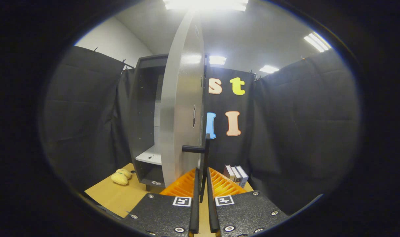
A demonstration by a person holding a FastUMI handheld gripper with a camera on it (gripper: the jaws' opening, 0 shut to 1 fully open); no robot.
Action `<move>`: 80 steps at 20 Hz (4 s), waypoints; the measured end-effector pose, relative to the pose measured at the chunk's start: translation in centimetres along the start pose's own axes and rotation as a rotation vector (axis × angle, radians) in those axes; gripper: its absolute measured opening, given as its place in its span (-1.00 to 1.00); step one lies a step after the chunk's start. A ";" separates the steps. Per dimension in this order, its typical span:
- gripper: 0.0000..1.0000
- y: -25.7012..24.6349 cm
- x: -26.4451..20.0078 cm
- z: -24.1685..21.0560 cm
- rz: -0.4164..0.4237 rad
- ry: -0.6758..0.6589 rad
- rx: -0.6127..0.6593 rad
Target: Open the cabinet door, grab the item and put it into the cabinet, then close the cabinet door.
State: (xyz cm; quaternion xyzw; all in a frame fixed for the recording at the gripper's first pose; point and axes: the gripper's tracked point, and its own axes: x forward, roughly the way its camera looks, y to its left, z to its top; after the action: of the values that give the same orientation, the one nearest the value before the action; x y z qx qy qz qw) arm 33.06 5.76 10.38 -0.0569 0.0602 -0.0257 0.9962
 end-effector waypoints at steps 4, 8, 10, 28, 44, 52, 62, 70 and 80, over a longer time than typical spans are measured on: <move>-0.80 -1.2 0.2 0.2 -0.062 -0.020 0.006; -0.79 -1.2 0.3 0.6 -0.074 -0.044 0.025; -0.76 -0.8 0.0 1.1 -0.062 -0.065 0.030; 0.78 6.8 0.6 0.4 0.154 -0.177 0.085; 0.86 13.6 0.5 -7.1 0.288 0.000 0.152; 0.86 14.4 -0.7 -11.0 0.306 0.118 0.114; 0.87 15.0 -2.2 -15.4 0.308 0.284 0.086; 0.87 14.6 -3.1 -18.1 0.277 0.408 0.073; 0.59 14.1 -4.5 -20.3 0.254 0.535 0.044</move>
State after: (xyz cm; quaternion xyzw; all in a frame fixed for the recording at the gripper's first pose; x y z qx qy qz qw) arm 26.71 17.79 -10.80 -0.0187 0.3269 0.0836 0.9412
